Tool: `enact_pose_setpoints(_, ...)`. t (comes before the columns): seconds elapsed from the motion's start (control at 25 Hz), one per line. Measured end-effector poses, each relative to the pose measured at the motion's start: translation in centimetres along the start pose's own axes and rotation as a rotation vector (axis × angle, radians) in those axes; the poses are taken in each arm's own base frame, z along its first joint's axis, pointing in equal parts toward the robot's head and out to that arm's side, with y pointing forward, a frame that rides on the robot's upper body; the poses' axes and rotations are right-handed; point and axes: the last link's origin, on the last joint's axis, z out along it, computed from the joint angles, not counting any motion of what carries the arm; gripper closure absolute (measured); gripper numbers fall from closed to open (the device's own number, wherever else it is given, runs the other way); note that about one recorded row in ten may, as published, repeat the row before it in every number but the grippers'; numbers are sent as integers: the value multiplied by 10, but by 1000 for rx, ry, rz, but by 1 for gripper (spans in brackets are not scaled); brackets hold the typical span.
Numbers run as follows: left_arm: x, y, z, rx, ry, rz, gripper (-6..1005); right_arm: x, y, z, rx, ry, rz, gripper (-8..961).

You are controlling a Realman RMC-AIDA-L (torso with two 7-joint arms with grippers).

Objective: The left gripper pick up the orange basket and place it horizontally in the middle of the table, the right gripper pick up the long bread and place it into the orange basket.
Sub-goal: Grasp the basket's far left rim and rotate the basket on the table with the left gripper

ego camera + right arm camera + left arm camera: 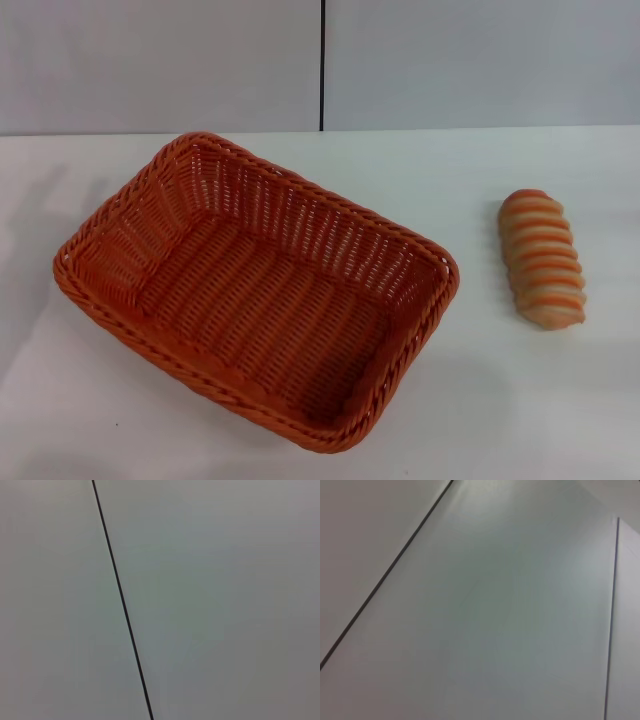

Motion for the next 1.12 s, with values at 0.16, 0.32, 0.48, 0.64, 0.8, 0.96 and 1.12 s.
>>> enact_pose_setpoints(0.16, -4, -2, 8, 1, -8, 12, 372, 0, 0, 5, 4, -7, 3, 193)
enact_pose_setpoints(0.32, -6, -6, 17, -1, -17, 33, 376, -1, -1, 8, 18, -21, -1, 193)
enact_pose_setpoints(0.48, -5, -9, 26, -15, -22, 58, 381, -1, -2, 11, 38, -33, 3, 194)
enact_pose_setpoints(0.64, -7, -18, 33, -12, -76, 107, 386, 1, 0, 15, 34, -35, 20, 194)
enact_pose_setpoints(0.8, -12, -26, 40, -28, -178, 144, 390, 5, 3, 17, 34, -32, 39, 194)
enact_pose_setpoints(0.96, -12, -26, 49, -110, -262, 138, 395, 11, 6, 11, 46, -20, 59, 193)
enact_pose_setpoints(1.12, -9, -26, 72, -225, -383, 112, 400, 17, 6, 3, 66, 2, 81, 193)
